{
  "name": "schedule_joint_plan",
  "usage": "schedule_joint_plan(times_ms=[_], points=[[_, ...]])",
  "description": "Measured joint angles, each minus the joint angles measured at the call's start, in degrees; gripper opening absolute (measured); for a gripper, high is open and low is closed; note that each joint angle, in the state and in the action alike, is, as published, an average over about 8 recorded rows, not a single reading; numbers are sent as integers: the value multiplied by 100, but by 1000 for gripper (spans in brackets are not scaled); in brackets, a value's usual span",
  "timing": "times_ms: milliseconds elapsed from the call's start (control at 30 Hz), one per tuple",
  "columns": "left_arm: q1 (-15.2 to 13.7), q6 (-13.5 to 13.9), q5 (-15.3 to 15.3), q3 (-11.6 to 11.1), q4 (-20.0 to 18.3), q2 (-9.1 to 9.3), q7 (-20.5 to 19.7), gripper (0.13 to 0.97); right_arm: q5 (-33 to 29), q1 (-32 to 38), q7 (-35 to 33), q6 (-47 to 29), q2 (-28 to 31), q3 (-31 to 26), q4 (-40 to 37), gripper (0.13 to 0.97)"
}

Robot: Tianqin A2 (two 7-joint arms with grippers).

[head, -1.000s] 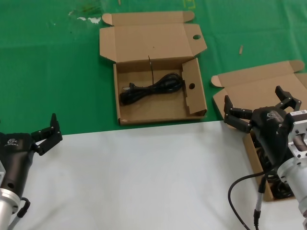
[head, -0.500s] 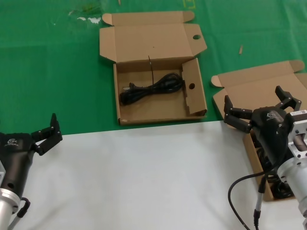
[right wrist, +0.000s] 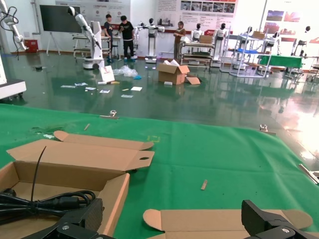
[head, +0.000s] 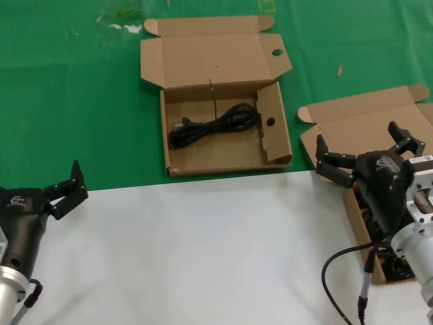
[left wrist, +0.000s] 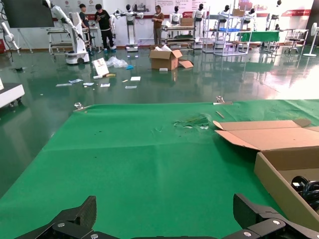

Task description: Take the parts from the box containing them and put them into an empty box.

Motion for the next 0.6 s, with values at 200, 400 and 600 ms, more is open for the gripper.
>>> schedule_joint_plan(times_ms=[200,400,600], points=[[0,0,0,0,0,0,0,966,0,0,0,0,0,0,0,966],[0,0,0,0,0,0,0,966,0,0,0,0,0,0,0,966],[0,0,0,0,0,0,0,966,0,0,0,0,0,0,0,966]])
